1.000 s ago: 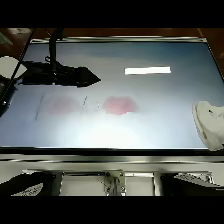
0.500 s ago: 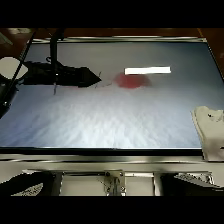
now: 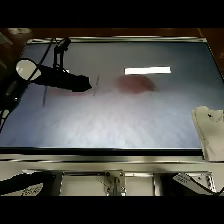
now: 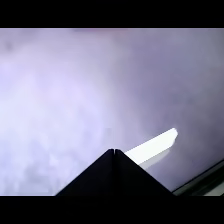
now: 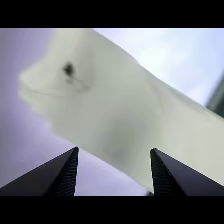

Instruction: Fold the shirts.

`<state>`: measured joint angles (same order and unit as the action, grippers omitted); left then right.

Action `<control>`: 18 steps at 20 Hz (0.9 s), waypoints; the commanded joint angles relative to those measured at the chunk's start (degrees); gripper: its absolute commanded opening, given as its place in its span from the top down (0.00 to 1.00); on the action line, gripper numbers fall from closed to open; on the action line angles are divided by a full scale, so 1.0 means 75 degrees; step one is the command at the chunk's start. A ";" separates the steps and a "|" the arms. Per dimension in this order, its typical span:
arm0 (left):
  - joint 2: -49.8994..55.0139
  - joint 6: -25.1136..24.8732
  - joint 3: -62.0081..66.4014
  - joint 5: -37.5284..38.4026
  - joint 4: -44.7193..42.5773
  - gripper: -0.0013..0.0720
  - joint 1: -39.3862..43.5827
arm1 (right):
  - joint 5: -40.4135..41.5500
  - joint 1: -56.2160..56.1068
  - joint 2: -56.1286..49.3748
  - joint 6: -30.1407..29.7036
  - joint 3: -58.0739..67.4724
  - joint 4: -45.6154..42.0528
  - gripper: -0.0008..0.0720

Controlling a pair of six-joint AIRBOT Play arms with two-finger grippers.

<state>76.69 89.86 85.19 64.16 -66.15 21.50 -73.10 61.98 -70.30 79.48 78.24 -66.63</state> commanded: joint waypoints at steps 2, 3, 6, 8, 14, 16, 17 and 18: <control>0.0839 0.0833 0.0376 0.2314 -0.2932 0.92 0.0184 | -0.0082 -0.3223 0.0204 -0.0306 0.0469 0.0149 0.23; 0.0935 0.0839 0.0379 0.2279 -0.2917 0.60 0.0117 | -0.0393 -0.4025 0.0111 -0.0192 0.0414 -0.0606 0.15; 0.1017 0.0970 0.0382 0.2372 -0.2914 0.02 -0.0093 | -0.0941 -0.5595 -0.0256 0.0373 0.0393 -0.1781 0.07; 0.1011 0.0883 0.0379 0.2369 -0.2929 0.02 -0.0178 | -0.1096 -0.6210 -0.0300 0.0373 0.0393 -0.1760 0.07; 0.1020 0.0895 0.0379 0.2314 -0.2920 0.02 -0.0262 | -0.1055 -0.7286 -0.0294 0.0373 0.0399 -0.1757 0.07; 0.1026 0.0895 0.0379 0.2244 -0.2923 0.02 -0.0251 | -0.1055 -0.7431 -0.0294 0.0373 0.0399 -0.1757 0.07; 0.1035 0.0892 0.0379 0.2247 -0.2923 0.02 -0.0251 | -0.1055 -0.7437 -0.0294 0.0370 0.0399 -0.1719 0.07; 0.1052 0.0892 0.0379 0.2247 -0.2923 0.02 -0.0254 | -0.1055 -0.7434 -0.0294 0.0370 0.0399 -0.1705 0.07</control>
<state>84.40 96.53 87.96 81.21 -87.90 19.66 -80.93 7.77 -72.47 82.19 81.17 -79.48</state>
